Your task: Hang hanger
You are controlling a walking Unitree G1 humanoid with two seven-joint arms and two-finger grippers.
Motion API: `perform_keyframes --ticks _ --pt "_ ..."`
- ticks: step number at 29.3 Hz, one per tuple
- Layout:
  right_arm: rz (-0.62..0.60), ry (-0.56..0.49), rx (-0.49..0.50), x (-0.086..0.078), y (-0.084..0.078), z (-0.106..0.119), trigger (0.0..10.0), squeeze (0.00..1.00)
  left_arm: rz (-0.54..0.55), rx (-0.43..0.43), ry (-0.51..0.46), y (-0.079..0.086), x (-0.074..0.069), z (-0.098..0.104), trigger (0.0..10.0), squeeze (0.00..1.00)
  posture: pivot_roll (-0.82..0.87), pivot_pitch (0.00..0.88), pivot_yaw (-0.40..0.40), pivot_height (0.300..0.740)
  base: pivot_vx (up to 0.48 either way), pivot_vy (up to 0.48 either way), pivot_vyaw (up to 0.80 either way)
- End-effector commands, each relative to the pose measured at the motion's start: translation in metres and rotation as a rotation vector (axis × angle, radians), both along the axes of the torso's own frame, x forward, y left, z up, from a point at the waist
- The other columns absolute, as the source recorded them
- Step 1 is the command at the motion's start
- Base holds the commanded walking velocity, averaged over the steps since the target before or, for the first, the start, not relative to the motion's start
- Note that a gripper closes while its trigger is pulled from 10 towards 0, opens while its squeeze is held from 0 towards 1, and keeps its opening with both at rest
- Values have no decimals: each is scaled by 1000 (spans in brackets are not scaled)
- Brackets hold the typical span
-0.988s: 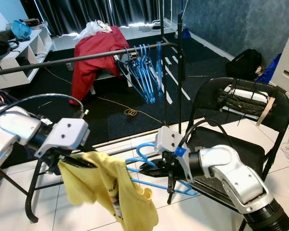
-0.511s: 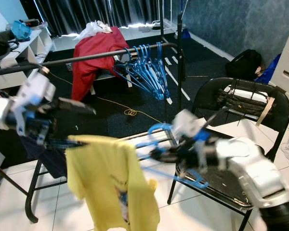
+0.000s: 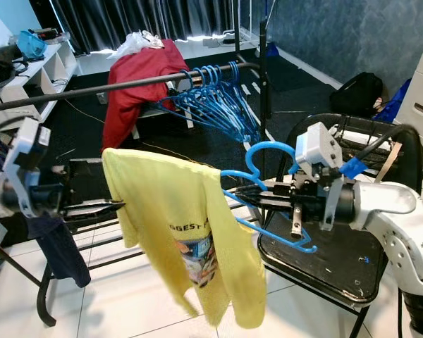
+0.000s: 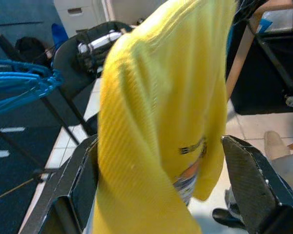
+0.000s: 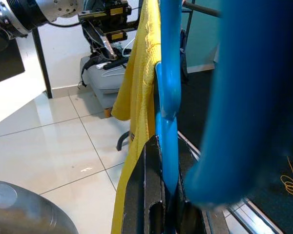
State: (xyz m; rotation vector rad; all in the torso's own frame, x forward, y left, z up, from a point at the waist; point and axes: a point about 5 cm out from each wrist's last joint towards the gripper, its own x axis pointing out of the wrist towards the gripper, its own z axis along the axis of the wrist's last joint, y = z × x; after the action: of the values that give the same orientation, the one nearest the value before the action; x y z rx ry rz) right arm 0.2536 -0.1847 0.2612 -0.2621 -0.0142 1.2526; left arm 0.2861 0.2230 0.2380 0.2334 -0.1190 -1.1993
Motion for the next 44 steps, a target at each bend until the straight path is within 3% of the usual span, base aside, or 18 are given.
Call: perform_keyframes --ticks 1,6,7,14,19,23,26,28,30,31,34,35,37,38,39,41,43,44 --pt "26 -38 20 -3 3 10 0 0 -22 -27 30 -9 -1 -7 10000 0 -114 0 106 736 0 0 0" --pt "29 -35 27 -2 4 10 0 0 -23 -60 46 -23 1 -15 10000 0 -114 0 106 736 0 0 0" --pt "30 -34 31 -2 4 10 0 0 -3 -71 46 -28 4 -18 0 0 -118 0 107 736 0 0 0" --pt "34 -35 41 -2 3 12 0 0 65 -70 50 -34 12 -26 0 0 -118 0 106 736 0 0 0" --pt "26 -29 37 -2 3 9 0 0 130 -15 38 -28 15 -28 0 0 -117 0 110 736 0 0 0" --pt "-44 -6 -51 3 -3 -3 0 0 236 10 15 -10 20 -25 0 0 -116 0 108 736 0 0 0" --pt "-44 -6 -51 3 -3 -3 0 0 236 10 15 -10 20 -25 0 0 -116 0 108 736 0 0 0" --pt "-99 21 -128 5 -13 -14 0 0 354 9 -12 10 26 -17 0 0 -115 0 104 736 0 0 0" --pt "-99 21 -128 5 -13 -14 0 0 354 9 -12 10 26 -17 0 0 -115 0 104 736 0 0 0" --pt "-133 38 -165 6 -20 -19 0 0 443 5 -34 26 30 -10 0 0 -114 0 104 736 0 0 0" --pt "-164 58 -201 6 -26 -24 0 0 534 -10 -54 42 32 -3 0 0 -113 0 104 736 0 0 0" --pt "-191 96 -264 5 -33 -34 0 0 639 -35 -79 58 36 3 0 0 -115 0 104 736 0 0 0" --pt "-191 96 -264 5 -33 -34 0 0 639 -35 -79 58 36 3 0 0 -115 0 104 736 0 0 0" --pt "-206 137 -324 3 -38 -45 0 0 737 -79 -90 70 39 9 0 0 -115 0 102 736 0 0 0" --pt "-206 137 -324 3 -38 -45 0 0 737 -79 -90 70 39 9 0 0 -115 0 102 736 0 0 0" --pt "-232 230 -411 -1 -43 -73 0 0 1026 -168 -110 99 47 15 0 0 -116 0 103 736 0 0 0" --pt "-247 245 -402 -1 -42 -81 0 0 1112 -169 -98 106 48 12 0 0 -116 0 103 736 0 0 0" --pt "-286 217 -359 4 -38 -85 0 0 1139 -141 -62 105 49 3 1882 0 -122 2 100 736 0 0 0"
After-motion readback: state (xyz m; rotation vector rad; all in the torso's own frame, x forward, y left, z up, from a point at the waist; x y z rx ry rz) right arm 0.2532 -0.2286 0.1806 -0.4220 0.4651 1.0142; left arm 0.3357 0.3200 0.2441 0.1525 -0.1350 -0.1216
